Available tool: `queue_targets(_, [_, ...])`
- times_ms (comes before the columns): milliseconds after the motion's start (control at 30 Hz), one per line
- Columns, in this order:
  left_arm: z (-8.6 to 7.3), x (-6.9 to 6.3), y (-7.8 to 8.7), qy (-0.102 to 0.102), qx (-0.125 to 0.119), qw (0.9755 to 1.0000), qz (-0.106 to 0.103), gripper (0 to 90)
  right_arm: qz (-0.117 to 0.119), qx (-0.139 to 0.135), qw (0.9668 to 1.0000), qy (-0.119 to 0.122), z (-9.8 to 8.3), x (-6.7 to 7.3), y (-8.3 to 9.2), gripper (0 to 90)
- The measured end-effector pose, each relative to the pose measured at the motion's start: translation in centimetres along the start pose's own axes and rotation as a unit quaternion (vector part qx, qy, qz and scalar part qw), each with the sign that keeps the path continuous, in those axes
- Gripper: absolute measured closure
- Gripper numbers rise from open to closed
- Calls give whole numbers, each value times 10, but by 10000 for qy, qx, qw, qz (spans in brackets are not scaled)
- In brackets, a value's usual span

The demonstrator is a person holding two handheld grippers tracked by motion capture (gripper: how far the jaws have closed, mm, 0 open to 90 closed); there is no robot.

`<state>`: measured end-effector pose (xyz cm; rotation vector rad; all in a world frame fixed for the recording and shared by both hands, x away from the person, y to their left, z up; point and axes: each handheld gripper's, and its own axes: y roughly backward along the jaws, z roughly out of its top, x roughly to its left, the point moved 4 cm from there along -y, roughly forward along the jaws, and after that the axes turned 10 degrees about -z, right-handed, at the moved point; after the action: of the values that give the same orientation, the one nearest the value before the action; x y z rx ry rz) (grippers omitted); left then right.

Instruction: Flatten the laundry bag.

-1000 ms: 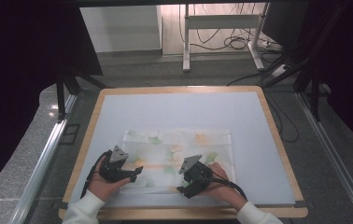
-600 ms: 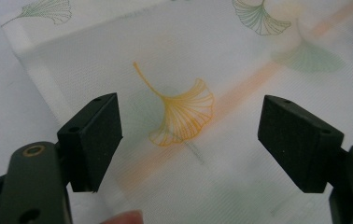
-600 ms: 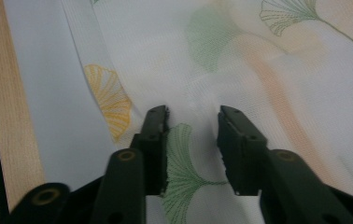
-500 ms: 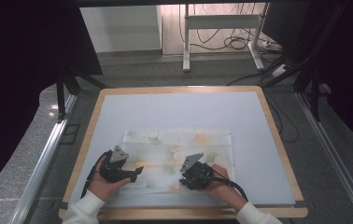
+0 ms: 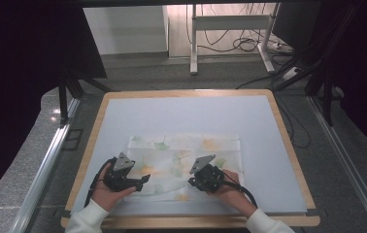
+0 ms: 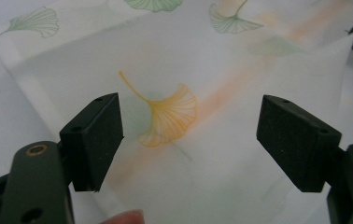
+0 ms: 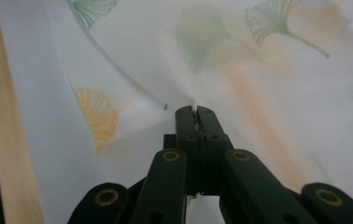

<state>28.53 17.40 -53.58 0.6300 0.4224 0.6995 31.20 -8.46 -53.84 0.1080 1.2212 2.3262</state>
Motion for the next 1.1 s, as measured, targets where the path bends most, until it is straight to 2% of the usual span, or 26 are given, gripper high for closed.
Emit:
queue_targets(367, [0, -19, 6, -266, -119, 9992, -290, 251, -80, -414, 9985, -360, 30, -26, 17, 894])
queue_targets(900, [-6, -31, 16, -329, -305, 9983, -382, 253, -266, -447, 9959, -745, 63, -73, 15, 894])
queue_targets(1100, [-8, -41, 19, -476, -387, 9971, -450, 256, -295, -480, 9943, -903, 71, -86, 12, 895])
